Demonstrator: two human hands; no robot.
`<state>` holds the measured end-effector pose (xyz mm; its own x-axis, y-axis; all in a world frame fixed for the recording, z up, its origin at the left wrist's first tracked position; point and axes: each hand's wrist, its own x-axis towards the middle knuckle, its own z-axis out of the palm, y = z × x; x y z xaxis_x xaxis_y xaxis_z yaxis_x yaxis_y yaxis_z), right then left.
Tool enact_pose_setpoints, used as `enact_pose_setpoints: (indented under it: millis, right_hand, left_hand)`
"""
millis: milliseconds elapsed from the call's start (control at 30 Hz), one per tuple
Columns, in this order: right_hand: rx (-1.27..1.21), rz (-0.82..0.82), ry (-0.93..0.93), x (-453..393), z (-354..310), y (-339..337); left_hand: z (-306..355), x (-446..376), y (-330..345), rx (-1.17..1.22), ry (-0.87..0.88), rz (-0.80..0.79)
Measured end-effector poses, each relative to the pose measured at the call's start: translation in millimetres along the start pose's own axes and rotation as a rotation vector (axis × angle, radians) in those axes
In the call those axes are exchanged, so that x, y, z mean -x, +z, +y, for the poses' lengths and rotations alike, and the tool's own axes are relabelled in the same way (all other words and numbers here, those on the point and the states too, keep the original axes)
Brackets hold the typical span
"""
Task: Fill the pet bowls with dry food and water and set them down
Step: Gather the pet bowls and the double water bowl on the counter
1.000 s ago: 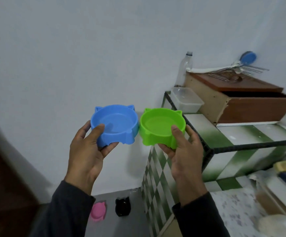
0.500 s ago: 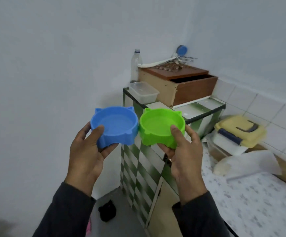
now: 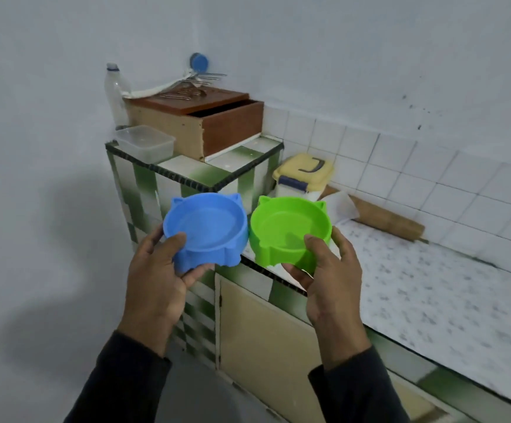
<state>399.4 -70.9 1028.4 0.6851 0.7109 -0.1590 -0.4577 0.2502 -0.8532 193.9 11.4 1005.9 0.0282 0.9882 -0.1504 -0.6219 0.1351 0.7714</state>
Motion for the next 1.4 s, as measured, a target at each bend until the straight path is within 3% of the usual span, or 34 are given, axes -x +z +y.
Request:
enact_pose_setpoints:
  millis: [300,433,567,933,1400]
  right_hand:
    - [-0.024,0.236,-0.115,20,-63,-129]
    - [-0.075,0.356,-0.200,37,-113,-234]
    - [-0.058,0.387,-0.189,43,-120,-253]
    - [-0.088,0.633,-0.292,95,-203,-456]
    - [-0.172,0.912,-0.369,134,-255,-623]
  left_hand:
    - [-85,60,87,-0.063,-0.163,-0.176]
    - [-154,126,145,-0.117,-0.253,-0.291]
    - [-170,136,153,-0.071,-0.283,-0.318]
    - [-309,287,253,-0.148,-0.480,-0.480]
    - [-437,405,346,-0.263,-0.667,-0.693]
